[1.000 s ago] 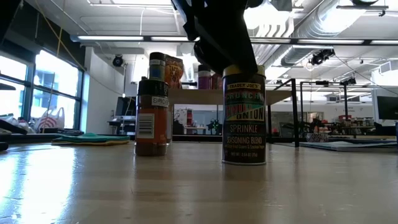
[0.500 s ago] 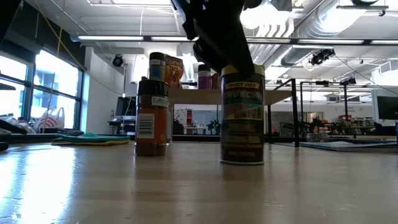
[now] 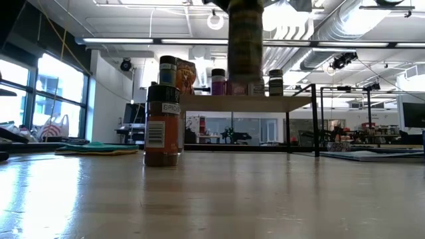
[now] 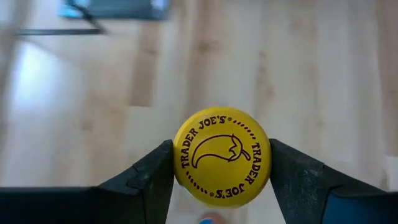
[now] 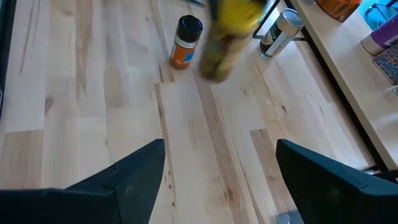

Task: Shelf spices
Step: Put the yellow seasoning bottle on the shelf

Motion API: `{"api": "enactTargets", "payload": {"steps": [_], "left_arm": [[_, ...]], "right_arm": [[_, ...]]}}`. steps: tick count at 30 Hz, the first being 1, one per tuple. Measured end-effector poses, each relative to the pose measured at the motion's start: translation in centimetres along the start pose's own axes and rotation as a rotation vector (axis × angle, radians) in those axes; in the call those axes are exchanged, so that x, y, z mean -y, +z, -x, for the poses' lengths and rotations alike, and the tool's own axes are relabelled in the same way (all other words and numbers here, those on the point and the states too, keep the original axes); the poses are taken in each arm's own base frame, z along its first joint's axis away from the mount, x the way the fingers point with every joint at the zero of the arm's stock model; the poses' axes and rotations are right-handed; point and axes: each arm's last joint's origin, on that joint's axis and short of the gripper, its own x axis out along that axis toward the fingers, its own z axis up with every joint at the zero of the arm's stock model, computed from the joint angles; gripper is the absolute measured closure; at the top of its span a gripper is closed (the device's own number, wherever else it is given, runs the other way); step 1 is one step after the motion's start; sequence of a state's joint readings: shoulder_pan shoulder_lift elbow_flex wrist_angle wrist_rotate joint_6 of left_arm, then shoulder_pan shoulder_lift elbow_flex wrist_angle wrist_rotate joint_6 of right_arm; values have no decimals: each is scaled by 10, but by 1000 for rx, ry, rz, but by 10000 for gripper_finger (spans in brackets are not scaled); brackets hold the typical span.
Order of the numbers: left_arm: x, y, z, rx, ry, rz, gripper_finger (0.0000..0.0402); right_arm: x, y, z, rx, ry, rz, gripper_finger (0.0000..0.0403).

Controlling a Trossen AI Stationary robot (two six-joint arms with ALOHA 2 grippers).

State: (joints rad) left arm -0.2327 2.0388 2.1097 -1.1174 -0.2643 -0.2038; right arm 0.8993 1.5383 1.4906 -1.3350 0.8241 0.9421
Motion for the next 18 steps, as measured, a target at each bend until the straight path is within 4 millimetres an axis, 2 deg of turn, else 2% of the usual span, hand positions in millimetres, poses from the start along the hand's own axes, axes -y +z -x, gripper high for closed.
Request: {"api": "enactTargets", "payload": {"steps": [7, 14, 18], "left_arm": [[-62, 18, 45, 23, 133, 52, 189], [-146, 15, 55, 23, 259, 159, 189], [-185, 14, 55, 45, 323, 213, 189]], "right_arm": [[0, 0, 0, 2, -2, 0, 100], [0, 0, 0, 10, -8, 1, 100], [0, 0, 0, 14, -11, 7, 100]]}}
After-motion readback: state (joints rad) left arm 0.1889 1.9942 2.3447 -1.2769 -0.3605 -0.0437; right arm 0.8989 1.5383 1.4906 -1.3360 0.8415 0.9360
